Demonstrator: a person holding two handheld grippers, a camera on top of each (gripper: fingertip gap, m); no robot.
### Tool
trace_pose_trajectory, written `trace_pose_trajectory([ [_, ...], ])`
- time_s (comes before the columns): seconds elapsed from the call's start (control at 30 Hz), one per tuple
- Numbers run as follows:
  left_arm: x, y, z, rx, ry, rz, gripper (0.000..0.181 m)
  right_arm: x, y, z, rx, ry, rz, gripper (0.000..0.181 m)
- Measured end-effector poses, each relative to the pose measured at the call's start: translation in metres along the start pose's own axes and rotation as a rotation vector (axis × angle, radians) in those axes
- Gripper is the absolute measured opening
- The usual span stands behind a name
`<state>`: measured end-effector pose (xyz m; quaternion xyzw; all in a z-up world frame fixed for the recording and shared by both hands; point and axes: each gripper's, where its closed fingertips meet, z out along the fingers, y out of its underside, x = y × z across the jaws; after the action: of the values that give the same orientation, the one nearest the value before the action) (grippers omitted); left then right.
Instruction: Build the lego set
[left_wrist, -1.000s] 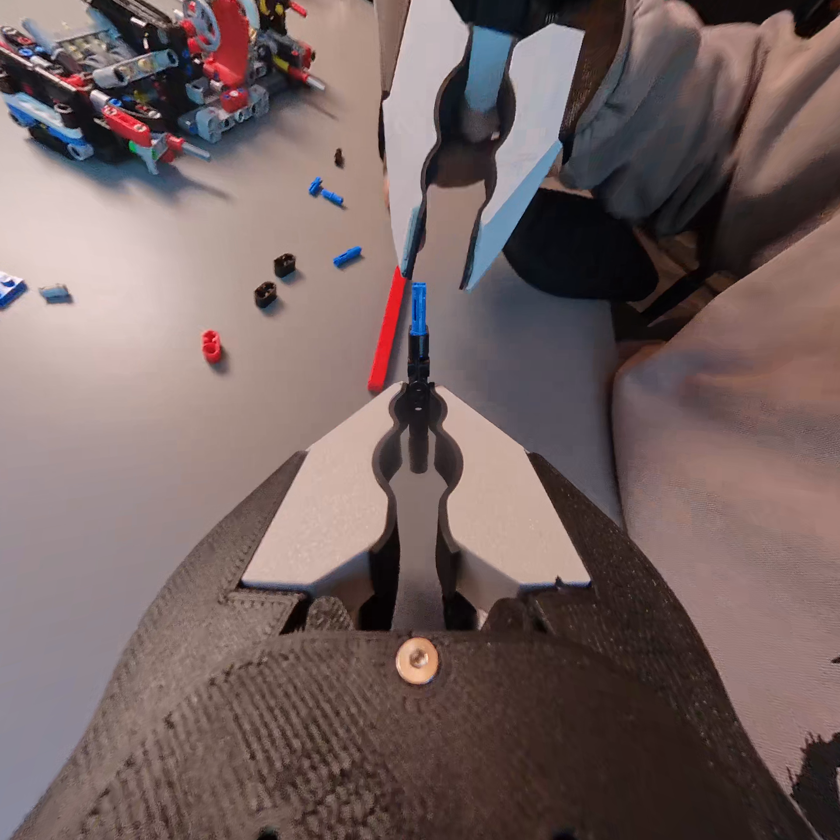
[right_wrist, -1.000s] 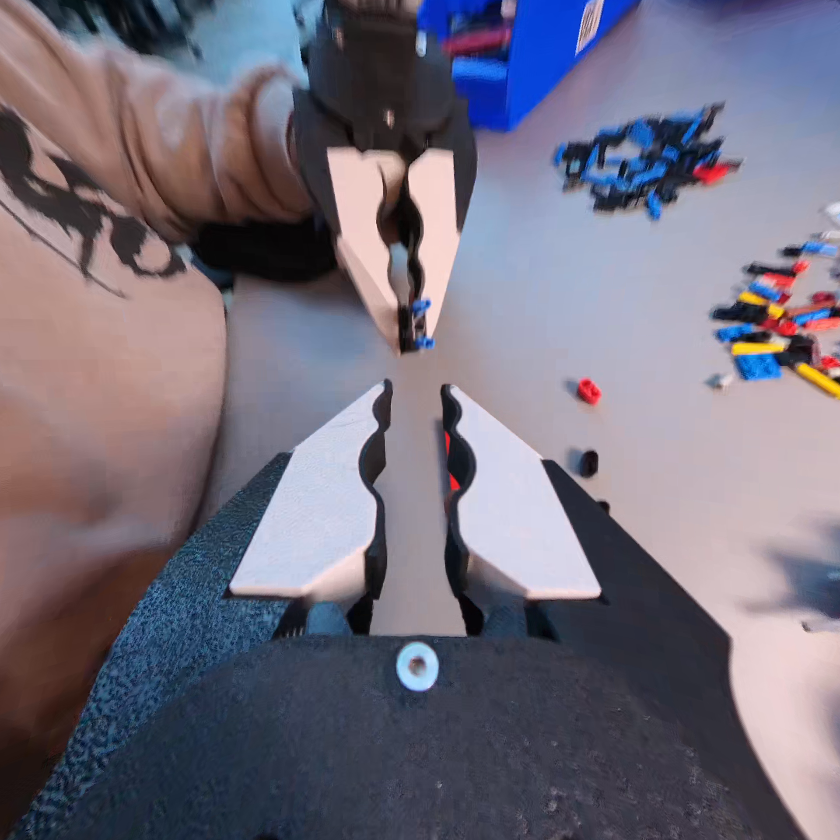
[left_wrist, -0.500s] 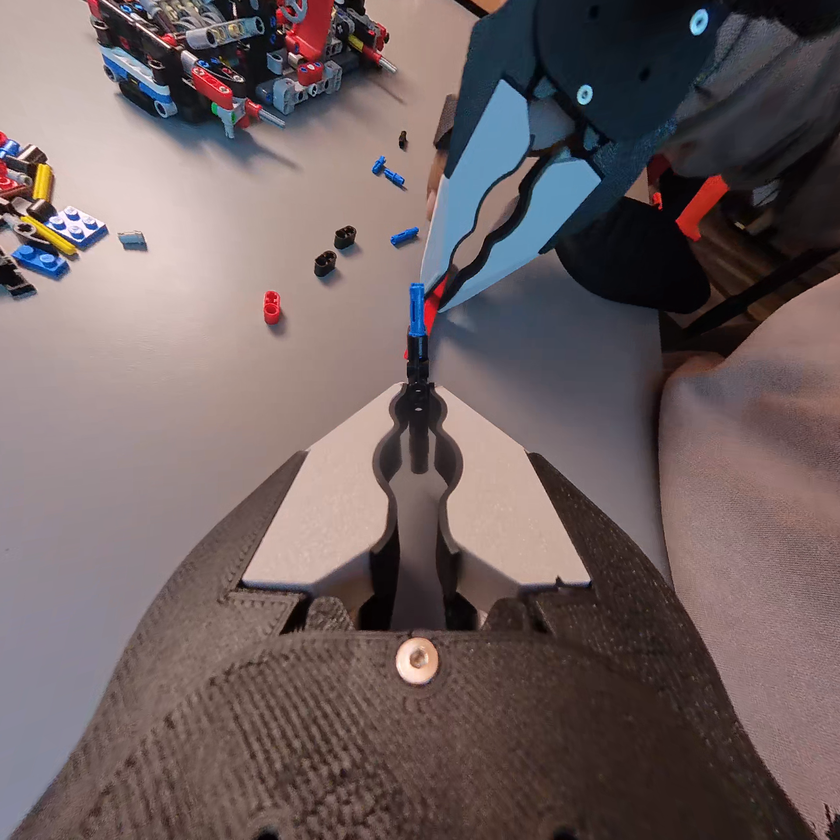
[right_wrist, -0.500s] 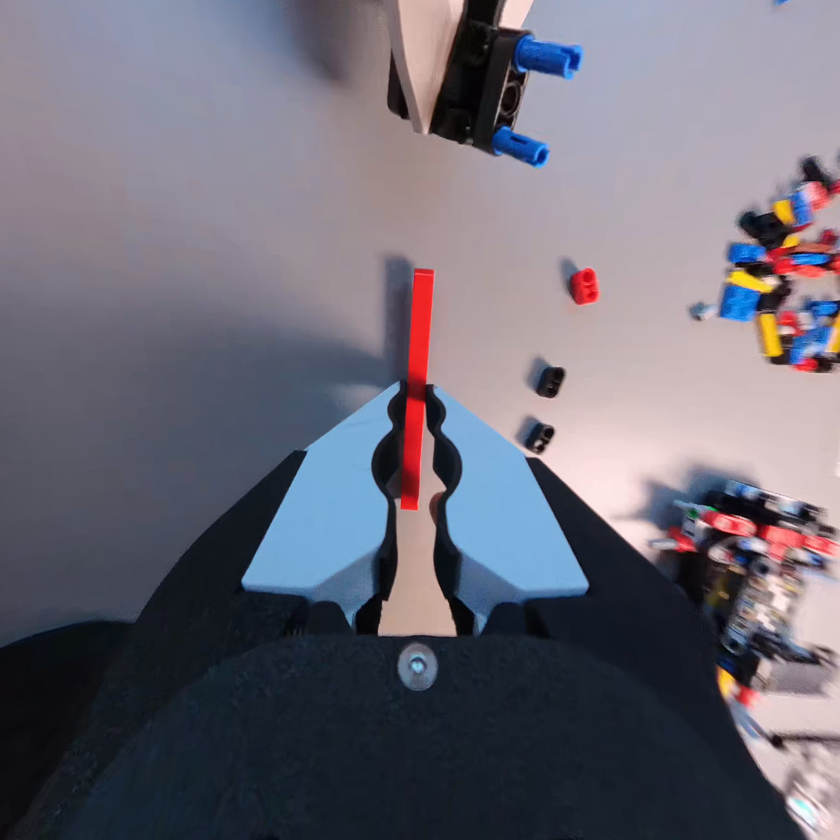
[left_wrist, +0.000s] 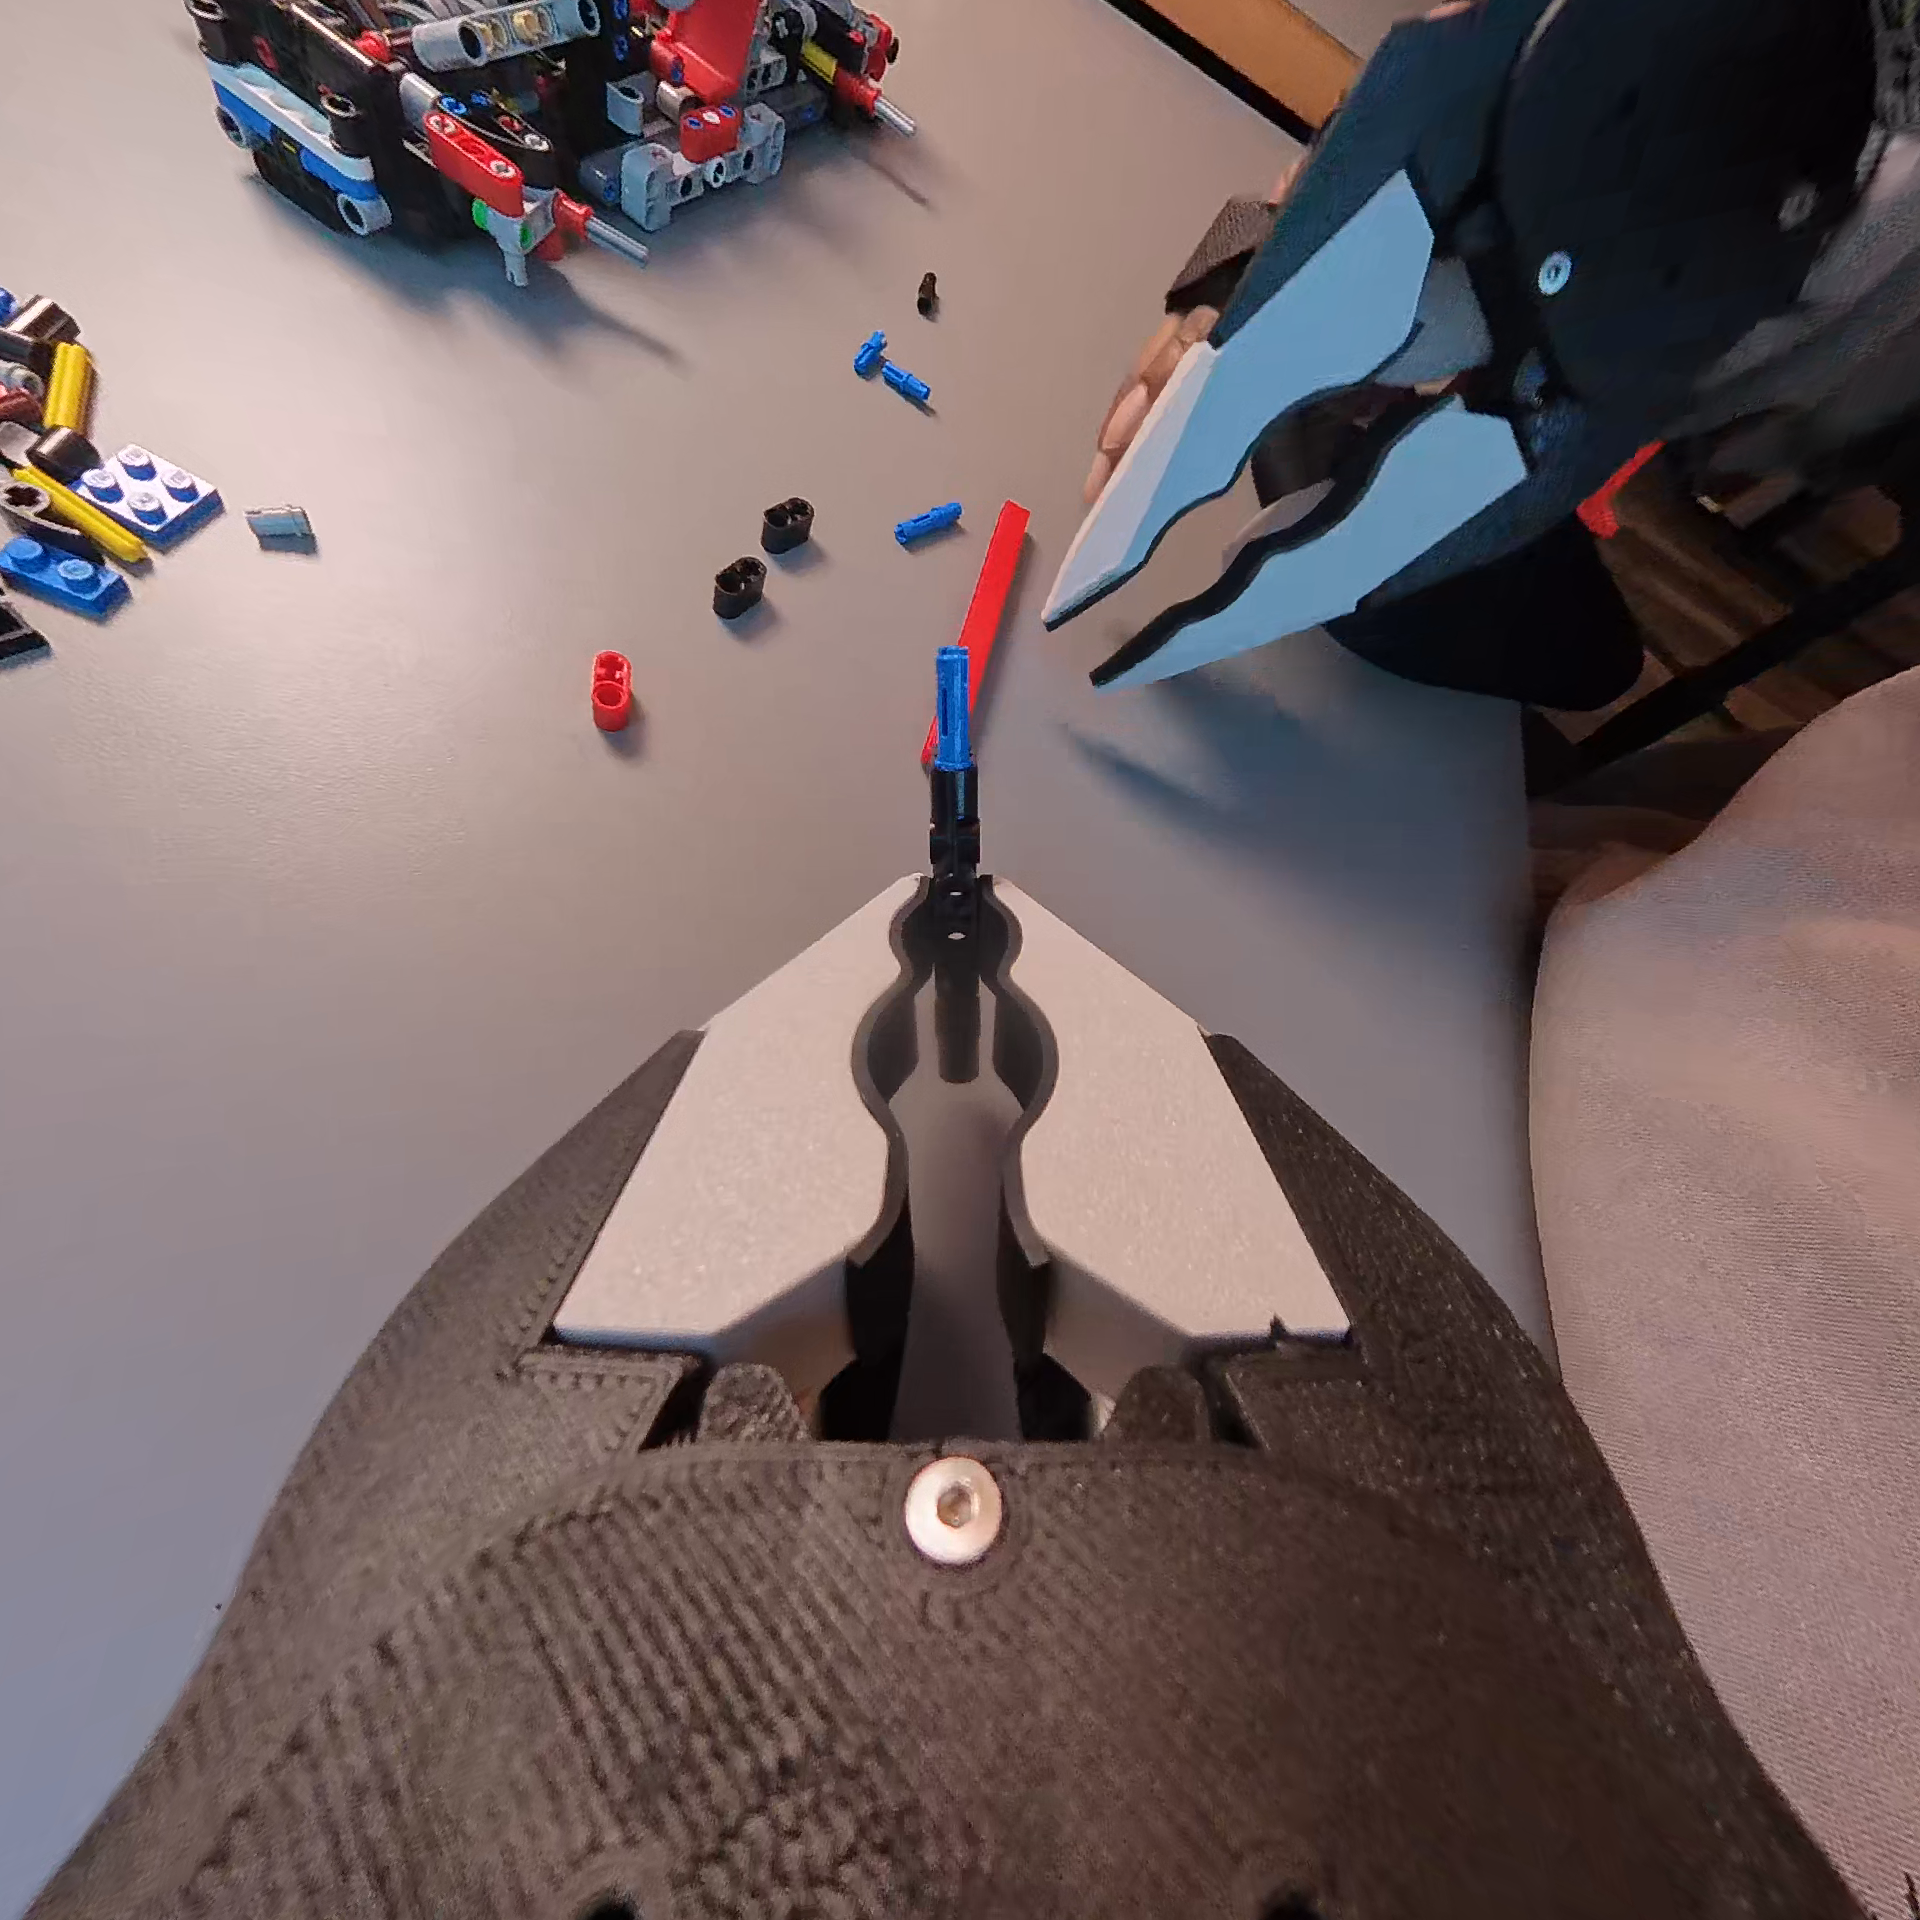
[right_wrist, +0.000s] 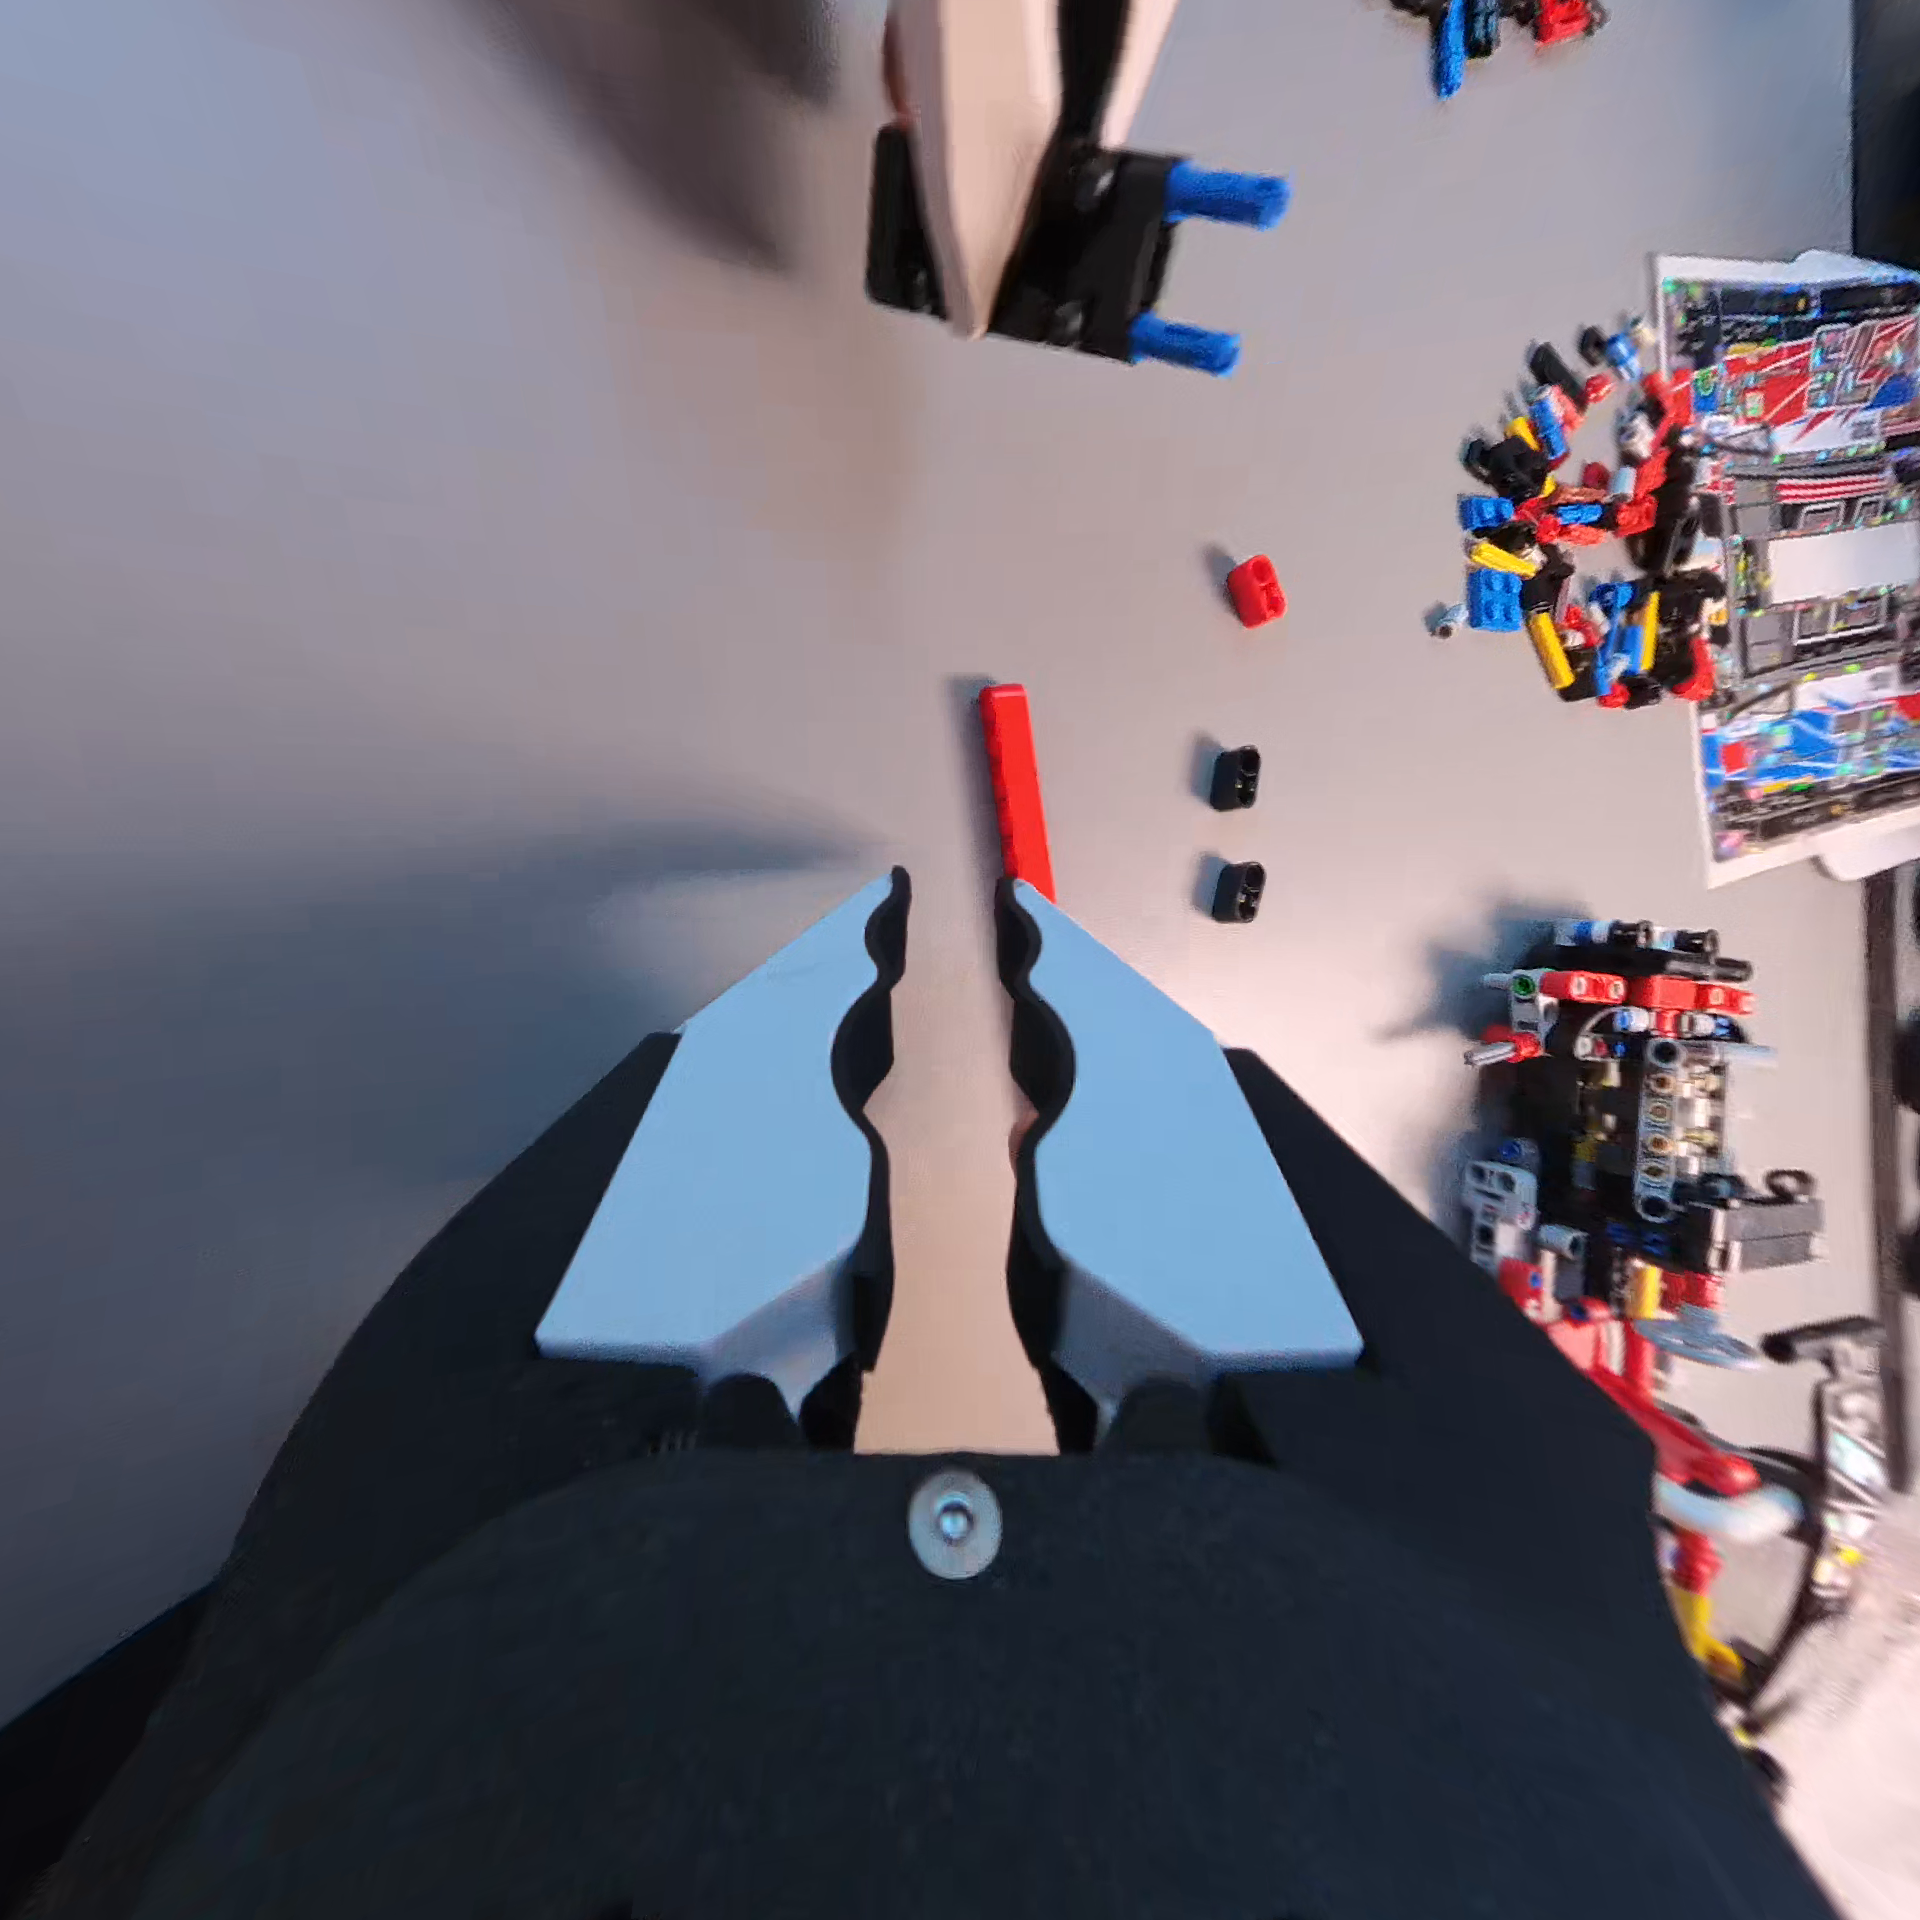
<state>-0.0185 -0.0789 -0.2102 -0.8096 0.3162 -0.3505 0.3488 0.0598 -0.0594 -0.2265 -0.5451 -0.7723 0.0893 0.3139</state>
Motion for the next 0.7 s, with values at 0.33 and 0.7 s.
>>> trace_pose_trajectory([
  [0.33,0.002,0.003,0.001,-0.006,0.018,-0.007,0.005,0.014,0.014,0.014,-0.033,-0.305,0.233,0.012],
  [0.7,0.002,0.003,0.0,-0.004,0.024,-0.011,0.005,0.021,0.01,0.013,-0.062,-0.159,0.021,0.005],
])
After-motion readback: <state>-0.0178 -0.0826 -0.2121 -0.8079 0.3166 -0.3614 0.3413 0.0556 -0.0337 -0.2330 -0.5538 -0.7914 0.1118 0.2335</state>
